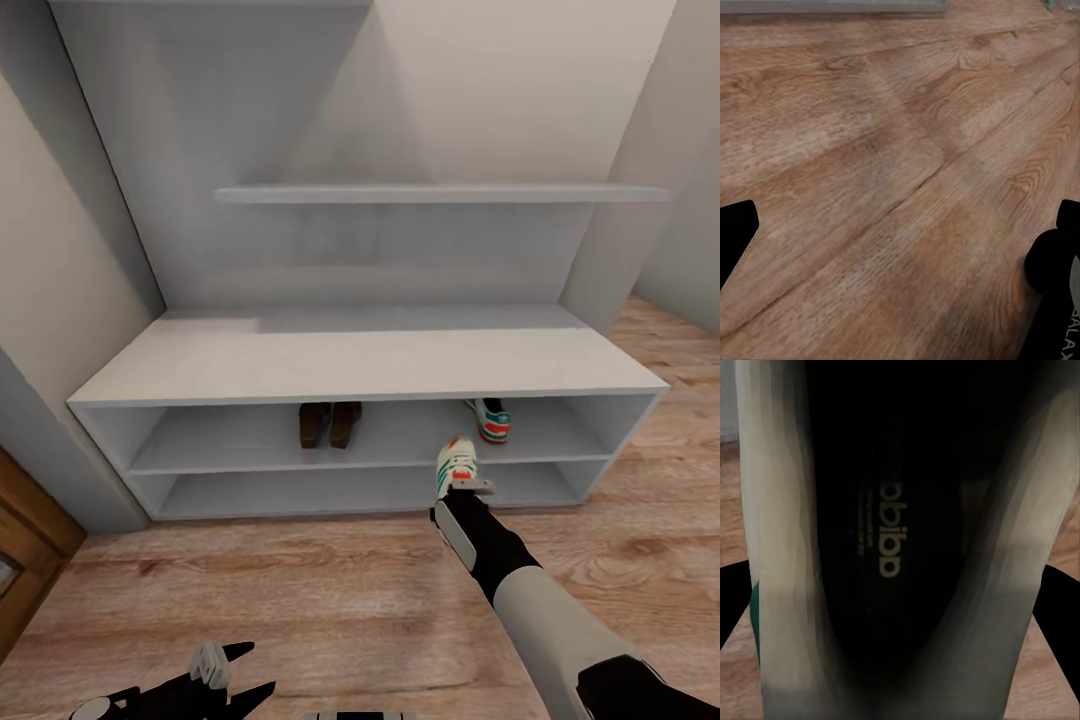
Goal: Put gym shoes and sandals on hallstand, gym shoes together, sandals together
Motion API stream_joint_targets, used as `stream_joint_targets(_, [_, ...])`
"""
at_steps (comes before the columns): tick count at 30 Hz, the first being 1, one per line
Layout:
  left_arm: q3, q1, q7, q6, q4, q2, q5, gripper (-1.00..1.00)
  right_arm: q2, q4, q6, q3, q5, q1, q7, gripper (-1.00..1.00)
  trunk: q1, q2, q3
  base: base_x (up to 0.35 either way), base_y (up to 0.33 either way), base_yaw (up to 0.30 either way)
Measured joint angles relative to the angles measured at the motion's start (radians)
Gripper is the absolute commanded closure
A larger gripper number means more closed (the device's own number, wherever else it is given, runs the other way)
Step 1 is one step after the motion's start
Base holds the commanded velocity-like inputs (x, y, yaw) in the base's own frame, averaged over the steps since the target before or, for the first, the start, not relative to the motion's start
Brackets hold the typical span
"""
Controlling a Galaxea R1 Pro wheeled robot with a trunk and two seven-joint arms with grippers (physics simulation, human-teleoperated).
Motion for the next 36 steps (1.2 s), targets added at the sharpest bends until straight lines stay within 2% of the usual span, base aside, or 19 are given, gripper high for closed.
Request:
stream_joint_targets(7, [0.000,0.000,0.001,0.000,0.002,0.001,-0.001,-1.00,0.001,-0.006,0.000,0.000,0.000,0.000,0.000,1.00,0.000,0.000,0.000,0.033,0.000,0.000])
stream_joint_targets(16, [0.000,0.000,0.000,-0.001,0.003,0.001,0.000,-1.00,0.001,-0.007,-0.001,0.000,-0.001,0.000,0.000,1.00,0.000,0.000,0.000,0.235,0.000,0.000])
stream_joint_targets(36, [0.000,0.000,0.000,0.000,0.002,0.001,0.000,-1.00,0.000,-0.005,-0.003,-0.005,0.001,0.000,0.000,1.00,0.000,0.000,0.000,0.120,-0.014,0.000])
